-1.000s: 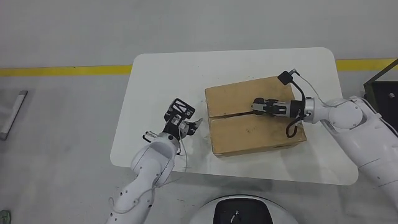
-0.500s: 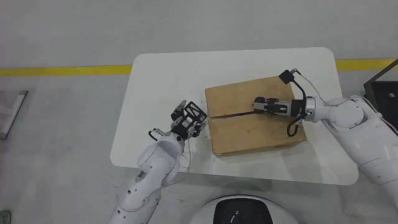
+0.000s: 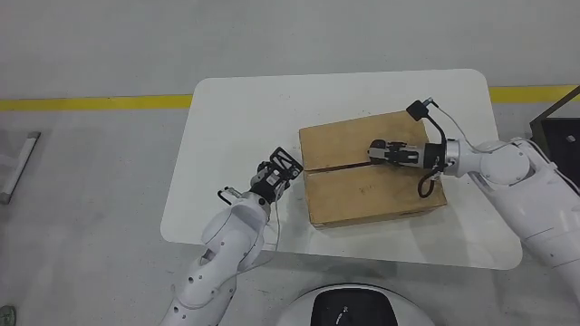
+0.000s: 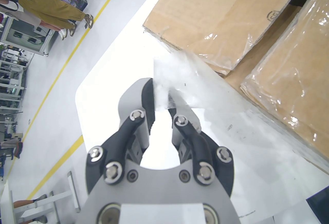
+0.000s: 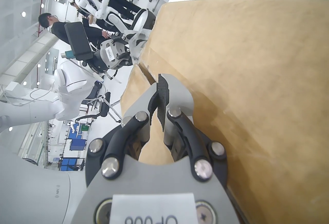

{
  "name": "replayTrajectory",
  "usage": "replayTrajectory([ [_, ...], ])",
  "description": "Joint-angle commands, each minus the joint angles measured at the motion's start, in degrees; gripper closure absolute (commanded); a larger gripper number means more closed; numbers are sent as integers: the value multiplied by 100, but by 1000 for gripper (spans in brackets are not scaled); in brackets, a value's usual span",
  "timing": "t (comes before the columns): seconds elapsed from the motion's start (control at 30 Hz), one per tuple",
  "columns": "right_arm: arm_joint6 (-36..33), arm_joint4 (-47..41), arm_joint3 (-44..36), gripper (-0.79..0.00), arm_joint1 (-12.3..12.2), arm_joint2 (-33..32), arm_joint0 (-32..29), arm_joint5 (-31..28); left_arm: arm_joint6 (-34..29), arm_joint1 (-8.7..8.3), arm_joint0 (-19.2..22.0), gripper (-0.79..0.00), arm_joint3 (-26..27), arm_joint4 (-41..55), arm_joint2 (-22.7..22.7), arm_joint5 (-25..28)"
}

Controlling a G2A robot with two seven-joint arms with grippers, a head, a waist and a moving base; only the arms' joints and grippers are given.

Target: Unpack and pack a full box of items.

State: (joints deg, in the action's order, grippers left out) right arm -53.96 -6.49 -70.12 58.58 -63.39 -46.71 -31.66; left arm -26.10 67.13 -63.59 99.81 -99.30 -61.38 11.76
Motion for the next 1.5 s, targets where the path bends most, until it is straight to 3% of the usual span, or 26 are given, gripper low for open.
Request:
replayTrajectory([
  [0.0, -5, 0, 1, 0, 4, 12, 7, 1, 13, 7, -17, 0, 18, -14, -28, -43],
  [0.2, 3, 20, 7, 0, 11, 35, 2, 0, 22, 22, -87, -6, 160, -170, -95, -152],
  [0.37, 13, 54, 28, 0, 18, 64, -4, 0, -27, 24, -199, -194, 436, -329, -156, -160],
  [0.43, 16, 66, 36, 0, 23, 80, 2, 10, -34, 24, -218, -385, 520, -470, -157, -134],
  [0.47, 18, 71, 33, 0, 26, 89, 5, 7, -26, 27, -221, -693, 547, -538, -152, -141],
  [0.5, 16, 70, 33, 0, 29, 97, 7, 12, -23, 32, -223, -779, 556, -559, -144, -138],
  [0.87, 10, 75, 37, 0, 34, 103, 0, -1, 81, 127, -10, -785, 350, -721, -11, -216],
  [1.1, 9, 81, 12, 0, 31, 89, -21, 1, 203, 207, 90, -785, 122, -834, 35, -657],
  [1.47, 49, 215, -55, 0, 36, 121, -50, 47, 267, 303, 222, -785, 370, -763, 90, -574],
])
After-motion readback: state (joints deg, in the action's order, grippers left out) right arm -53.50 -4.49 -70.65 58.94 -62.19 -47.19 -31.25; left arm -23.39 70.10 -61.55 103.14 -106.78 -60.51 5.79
